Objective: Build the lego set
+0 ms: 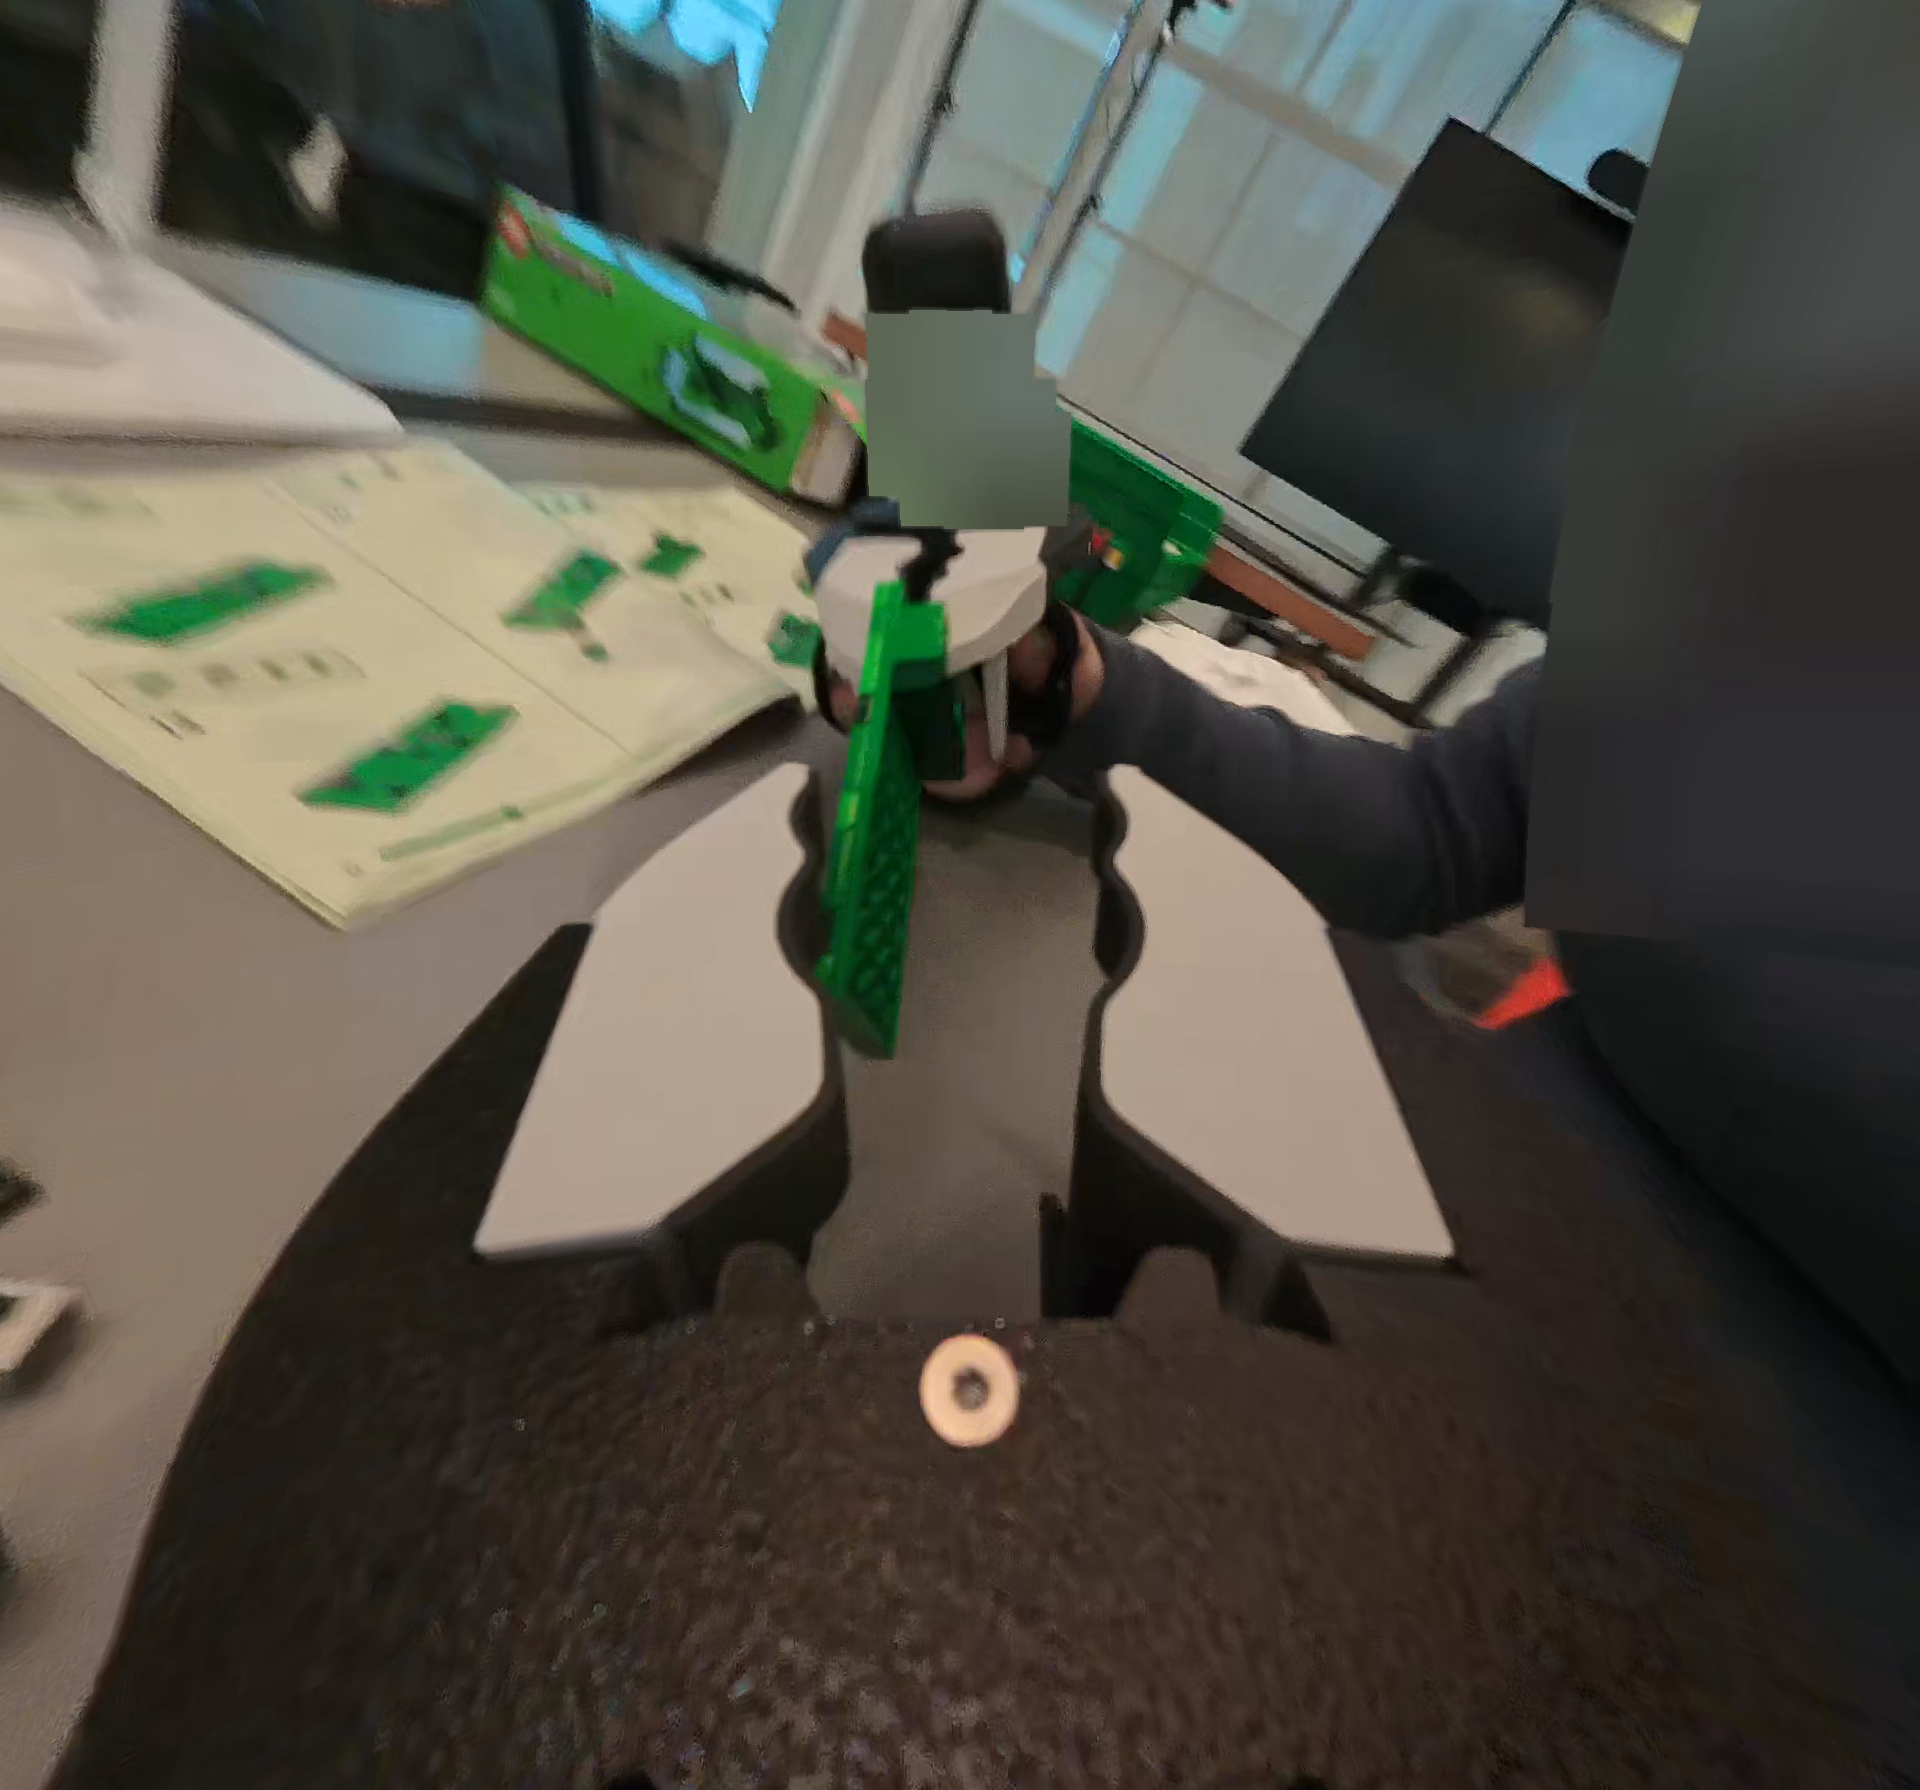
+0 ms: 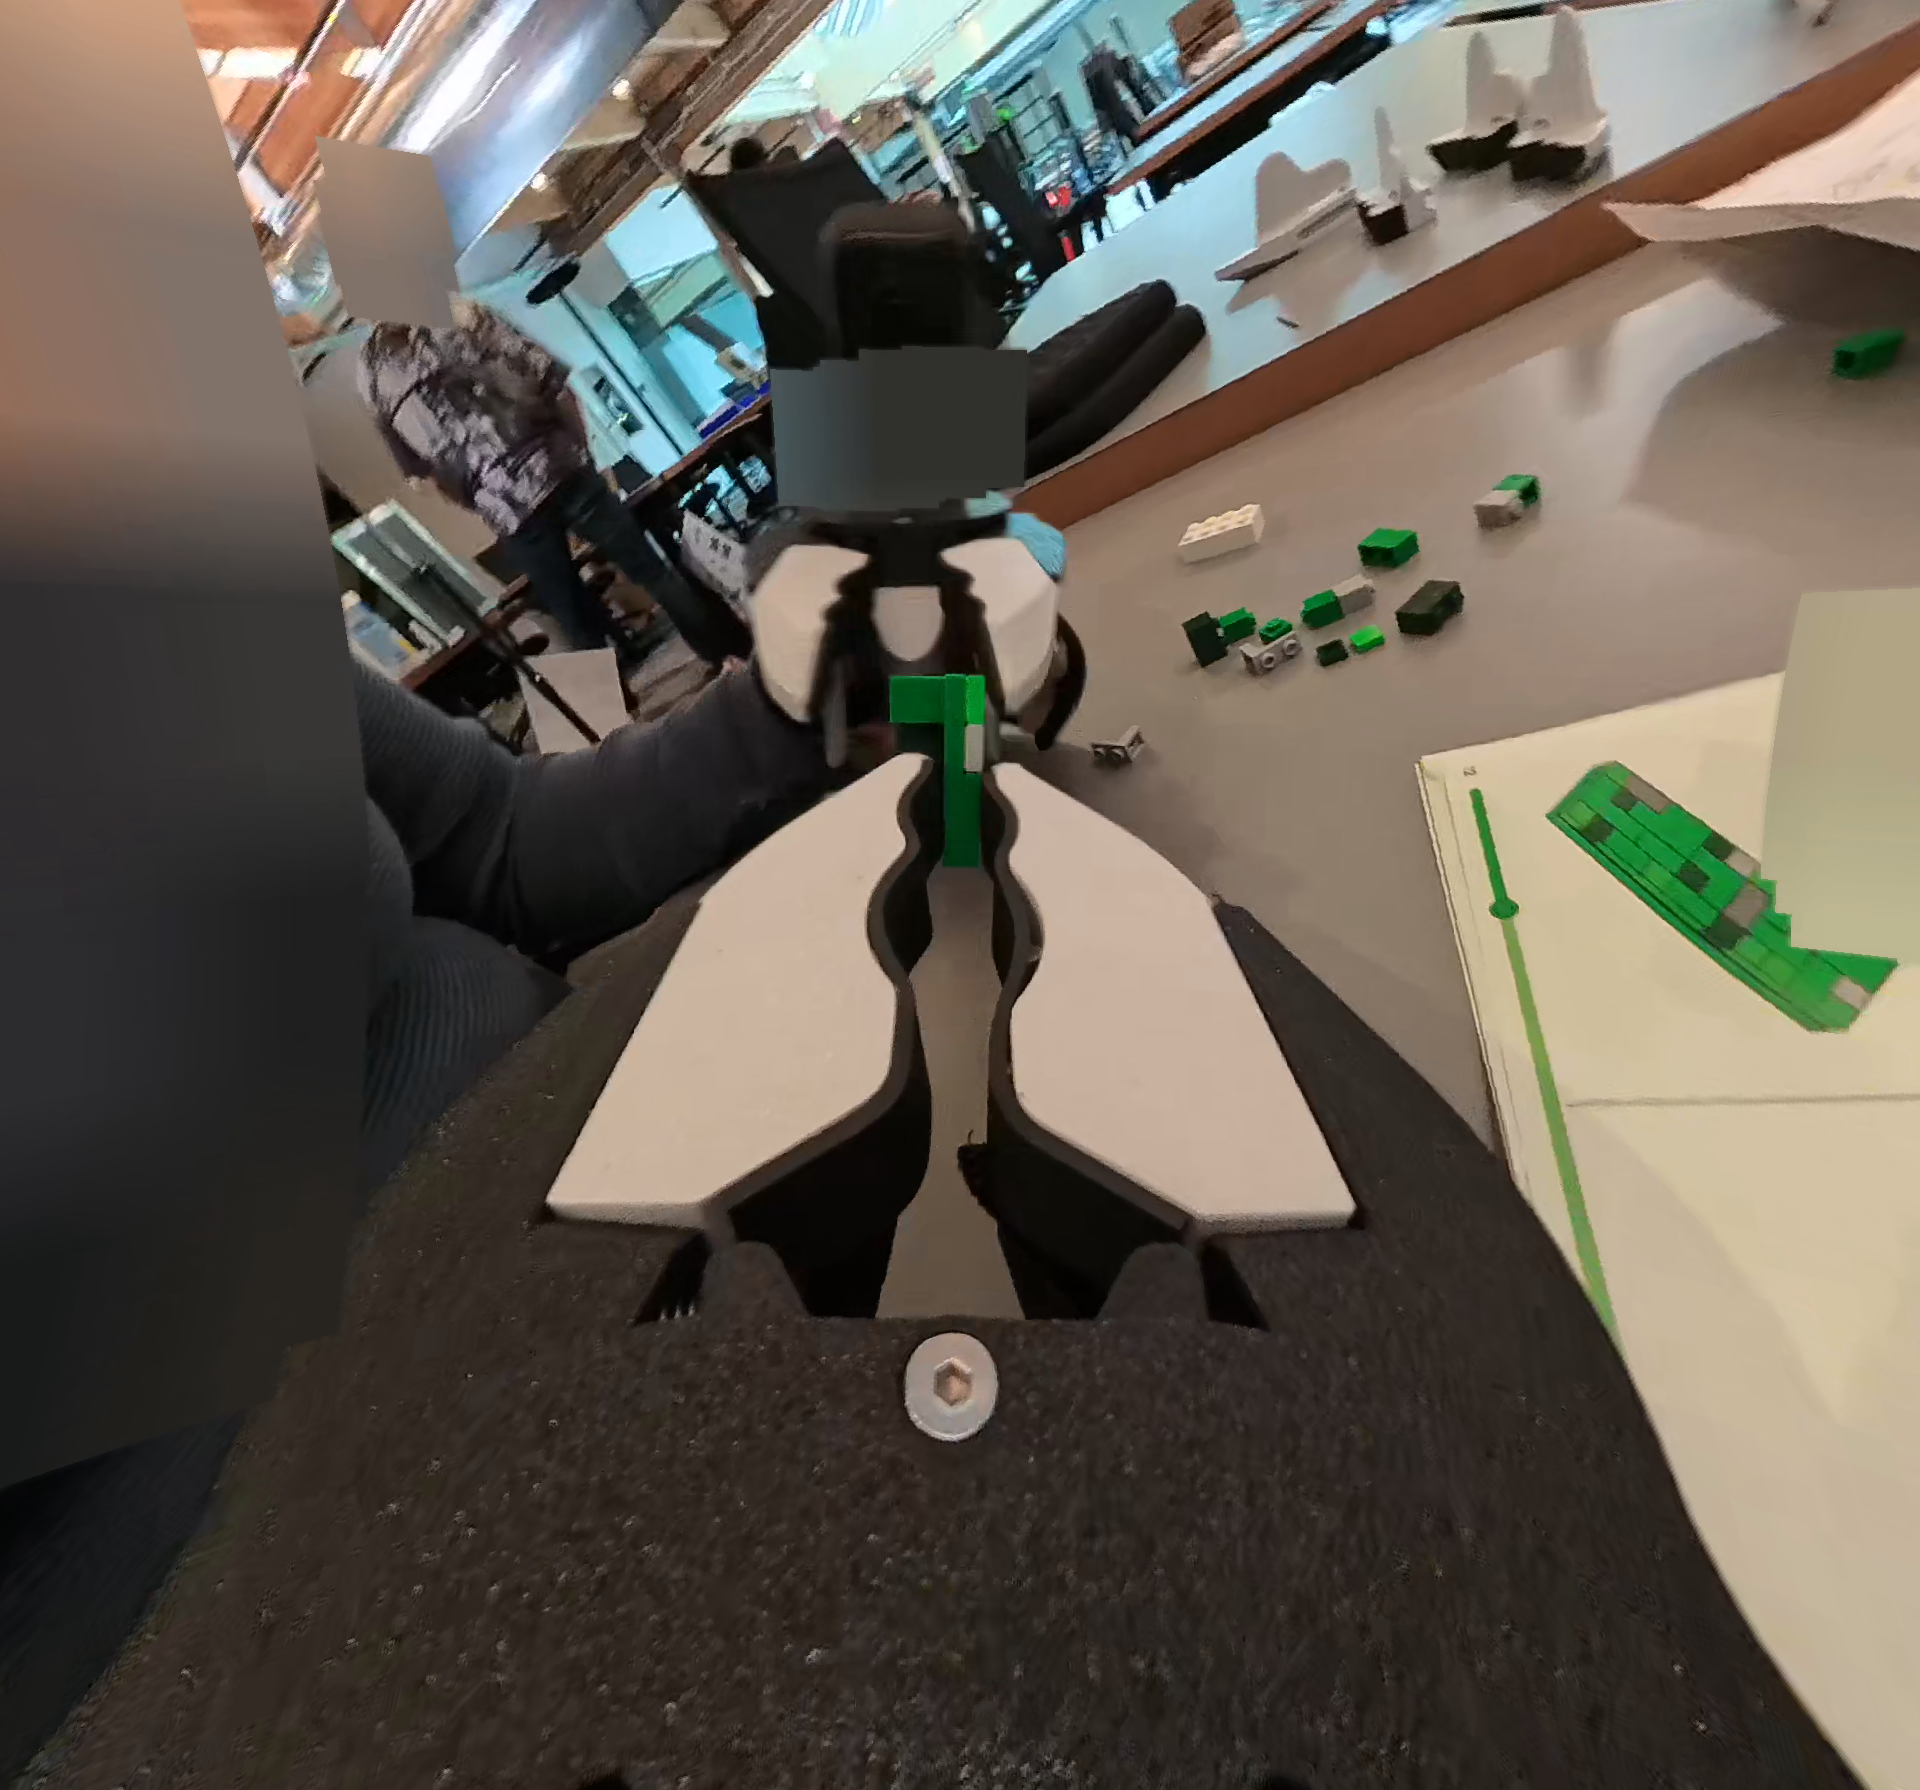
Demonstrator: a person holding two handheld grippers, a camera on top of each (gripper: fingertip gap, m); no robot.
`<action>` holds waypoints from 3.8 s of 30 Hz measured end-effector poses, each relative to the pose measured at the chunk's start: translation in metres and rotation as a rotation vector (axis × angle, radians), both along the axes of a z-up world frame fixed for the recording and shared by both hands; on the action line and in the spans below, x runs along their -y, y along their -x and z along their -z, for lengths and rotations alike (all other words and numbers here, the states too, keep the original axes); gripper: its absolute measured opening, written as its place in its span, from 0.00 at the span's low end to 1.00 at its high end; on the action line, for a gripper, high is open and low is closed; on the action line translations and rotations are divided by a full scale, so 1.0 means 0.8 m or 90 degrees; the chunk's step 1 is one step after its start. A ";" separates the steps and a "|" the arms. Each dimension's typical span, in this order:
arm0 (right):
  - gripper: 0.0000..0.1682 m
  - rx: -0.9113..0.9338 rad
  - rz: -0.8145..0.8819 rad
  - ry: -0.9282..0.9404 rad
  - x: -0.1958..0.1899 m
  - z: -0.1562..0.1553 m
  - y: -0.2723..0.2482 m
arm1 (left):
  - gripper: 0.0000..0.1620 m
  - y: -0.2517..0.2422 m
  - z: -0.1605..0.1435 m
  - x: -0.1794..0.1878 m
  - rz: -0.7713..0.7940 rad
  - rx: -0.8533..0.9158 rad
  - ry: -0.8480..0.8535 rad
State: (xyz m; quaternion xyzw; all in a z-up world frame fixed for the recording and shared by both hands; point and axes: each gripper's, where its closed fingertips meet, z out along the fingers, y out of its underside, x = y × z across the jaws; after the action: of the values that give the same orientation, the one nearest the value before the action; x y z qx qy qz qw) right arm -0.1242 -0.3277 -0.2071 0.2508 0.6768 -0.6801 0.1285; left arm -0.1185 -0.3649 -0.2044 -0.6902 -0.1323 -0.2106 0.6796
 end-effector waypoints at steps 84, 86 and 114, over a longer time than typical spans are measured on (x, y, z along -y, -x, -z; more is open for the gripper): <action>0.11 -0.299 -0.332 -0.761 0.003 0.087 -0.023 | 0.22 0.022 0.067 0.054 -0.068 -0.379 0.303; 0.10 -0.285 -0.372 -0.799 0.002 0.093 -0.023 | 0.22 0.022 0.066 0.054 -0.068 -0.376 0.299; 0.05 -0.378 -0.451 -0.876 -0.008 0.106 -0.015 | 0.22 0.017 0.065 0.054 -0.050 -0.355 0.289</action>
State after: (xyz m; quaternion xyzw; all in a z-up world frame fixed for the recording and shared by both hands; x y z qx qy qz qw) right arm -0.1124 -0.3215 -0.2920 -0.1449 0.9864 -0.0711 -0.0308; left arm -0.1322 -0.4081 -0.2563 -0.8486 -0.0114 0.0468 0.5268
